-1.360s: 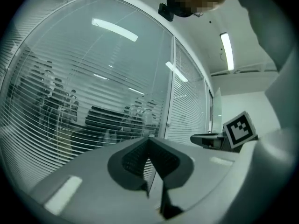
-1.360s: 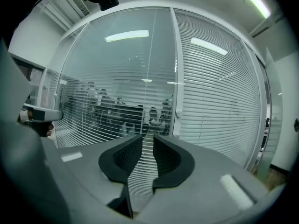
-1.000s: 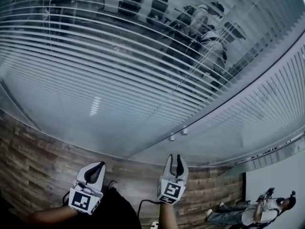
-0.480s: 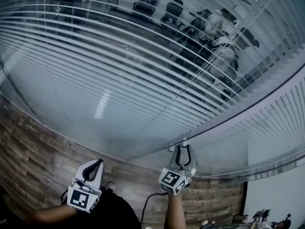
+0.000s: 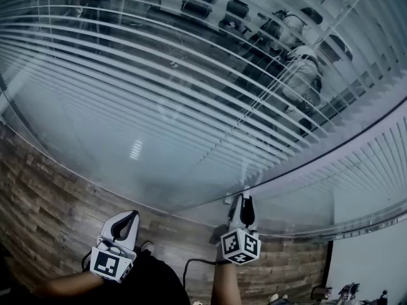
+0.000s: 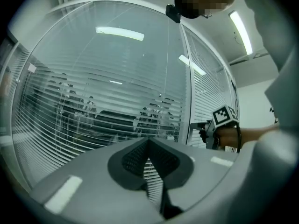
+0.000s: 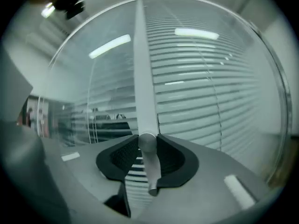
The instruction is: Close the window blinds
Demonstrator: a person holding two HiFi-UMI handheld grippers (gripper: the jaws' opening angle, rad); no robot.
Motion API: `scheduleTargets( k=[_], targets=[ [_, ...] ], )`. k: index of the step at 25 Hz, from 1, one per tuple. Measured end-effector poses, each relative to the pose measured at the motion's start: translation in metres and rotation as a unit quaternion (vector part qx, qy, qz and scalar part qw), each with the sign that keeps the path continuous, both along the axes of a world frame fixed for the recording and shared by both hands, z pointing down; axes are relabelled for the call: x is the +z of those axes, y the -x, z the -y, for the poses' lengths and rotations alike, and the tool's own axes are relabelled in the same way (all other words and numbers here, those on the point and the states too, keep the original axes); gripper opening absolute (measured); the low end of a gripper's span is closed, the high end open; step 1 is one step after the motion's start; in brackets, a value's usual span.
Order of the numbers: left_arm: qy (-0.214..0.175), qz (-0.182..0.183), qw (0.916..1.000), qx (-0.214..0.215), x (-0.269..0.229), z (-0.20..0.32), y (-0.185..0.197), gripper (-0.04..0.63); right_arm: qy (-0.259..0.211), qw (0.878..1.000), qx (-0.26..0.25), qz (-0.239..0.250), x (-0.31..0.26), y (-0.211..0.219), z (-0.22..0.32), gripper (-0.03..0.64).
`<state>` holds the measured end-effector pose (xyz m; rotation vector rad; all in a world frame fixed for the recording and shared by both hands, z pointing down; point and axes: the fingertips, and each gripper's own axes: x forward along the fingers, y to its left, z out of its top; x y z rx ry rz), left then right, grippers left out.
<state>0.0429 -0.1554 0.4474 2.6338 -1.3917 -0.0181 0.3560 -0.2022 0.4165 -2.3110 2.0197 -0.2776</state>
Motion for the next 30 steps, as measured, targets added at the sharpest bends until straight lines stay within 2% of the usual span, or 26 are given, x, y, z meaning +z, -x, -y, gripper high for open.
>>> scheduleTargets(
  k=[2, 4, 6, 7, 8, 10, 12, 13, 14, 15, 16, 18, 19, 20, 22, 23, 24, 25, 26, 27, 28, 29, 30],
  targets=[
    [0.002, 0.001, 1.0, 0.005, -0.001, 0.0, -0.005, 0.002, -0.04, 0.989, -0.001, 0.139, -0.001, -0.005, -0.001, 0.126],
    [0.002, 0.003, 1.0, 0.009, -0.002, 0.0, -0.009, 0.002, -0.08, 0.969, -0.01, 0.235, -0.003, -0.009, -0.001, 0.126],
    [-0.003, 0.005, 0.9999, 0.014, -0.003, 0.001, -0.009, 0.002, -0.108, 0.948, -0.019, 0.299, -0.007, -0.009, 0.001, 0.127],
    [-0.003, 0.005, 0.9999, 0.015, -0.003, 0.002, -0.008, 0.002, -0.108, 0.944, -0.015, 0.311, -0.006, -0.01, 0.001, 0.129],
    [-0.002, 0.005, 0.9999, 0.015, -0.003, 0.003, -0.008, 0.002, -0.099, 0.949, -0.01, 0.3, -0.004, -0.011, 0.0, 0.13],
    [-0.005, 0.003, 0.9998, 0.019, -0.003, 0.002, -0.007, 0.002, -0.067, 0.974, 0.0, 0.217, -0.003, -0.012, -0.002, 0.136],
    [-0.007, 0.001, 0.9997, 0.021, -0.003, 0.001, -0.006, 0.002, -0.035, 0.994, 0.012, 0.101, -0.005, -0.013, -0.007, 0.185],
    [-0.006, 0.001, 0.9997, 0.022, -0.003, 0.001, -0.004, 0.002, -0.018, 0.999, 0.014, 0.033, -0.006, -0.011, -0.009, 0.201],
    [-0.006, 0.002, 0.9997, 0.023, -0.002, 0.001, -0.001, 0.002, 0.003, 0.999, 0.013, -0.046, -0.008, -0.007, -0.01, 0.21],
    [-0.006, 0.003, 0.9997, 0.024, -0.003, 0.001, 0.0, 0.002, 0.027, 0.991, 0.012, -0.134, -0.009, -0.001, -0.009, 0.215],
    [-0.008, 0.003, 0.9996, 0.025, -0.003, 0.002, 0.001, 0.002, 0.051, 0.974, 0.01, -0.221, -0.009, 0.004, -0.007, 0.214],
    [-0.009, 0.005, 0.9996, 0.027, -0.005, 0.003, 0.001, 0.002, 0.093, 0.928, 0.012, -0.362, -0.009, 0.009, -0.002, 0.203],
    [-0.01, 0.004, 0.9996, 0.027, -0.006, 0.004, 0.001, 0.002, 0.106, 0.906, 0.015, -0.409, -0.009, 0.009, 0.001, 0.183],
    [-0.011, 0.004, 0.9996, 0.027, -0.006, 0.004, 0.001, 0.002, 0.116, 0.888, 0.019, -0.444, -0.008, 0.009, 0.004, 0.176],
    [-0.014, 0.002, 0.9996, 0.026, -0.004, 0.006, 0.002, 0.002, 0.13, 0.864, 0.028, -0.485, -0.003, 0.008, 0.007, 0.155],
    [-0.013, 0.001, 0.9996, 0.025, -0.002, 0.007, 0.004, 0.002, 0.135, 0.857, 0.032, -0.495, 0.0, 0.008, 0.007, 0.153],
    [-0.013, 0.001, 0.9996, 0.025, 0.0, 0.007, 0.006, 0.002, 0.135, 0.856, 0.035, -0.498, 0.003, 0.009, 0.006, 0.152],
    [-0.012, 0.001, 0.9996, 0.025, 0.0, 0.007, 0.01, 0.002, 0.131, 0.861, 0.038, -0.491, 0.003, 0.012, 0.005, 0.146],
    [-0.012, 0.0, 0.9996, 0.025, 0.0, 0.006, 0.014, 0.002, 0.121, 0.873, 0.038, -0.471, 0.002, 0.016, 0.004, 0.128],
    [-0.011, -0.002, 0.9996, 0.025, -0.001, 0.005, 0.019, 0.002, 0.106, 0.894, 0.035, -0.434, -0.001, 0.021, 0.002, 0.127],
    [-0.012, -0.003, 0.9996, 0.025, -0.003, 0.004, 0.023, 0.002, 0.086, 0.923, 0.031, -0.374, -0.005, 0.024, 0.0, 0.126],
    [-0.013, -0.003, 0.9996, 0.025, -0.005, 0.003, 0.025, 0.002, 0.061, 0.955, 0.025, -0.291, -0.009, 0.023, -0.002, 0.126],
    [-0.014, -0.003, 0.9996, 0.026, -0.007, 0.003, 0.026, 0.002, 0.033, 0.981, 0.021, -0.192, -0.012, 0.02, -0.004, 0.126]
  ],
)
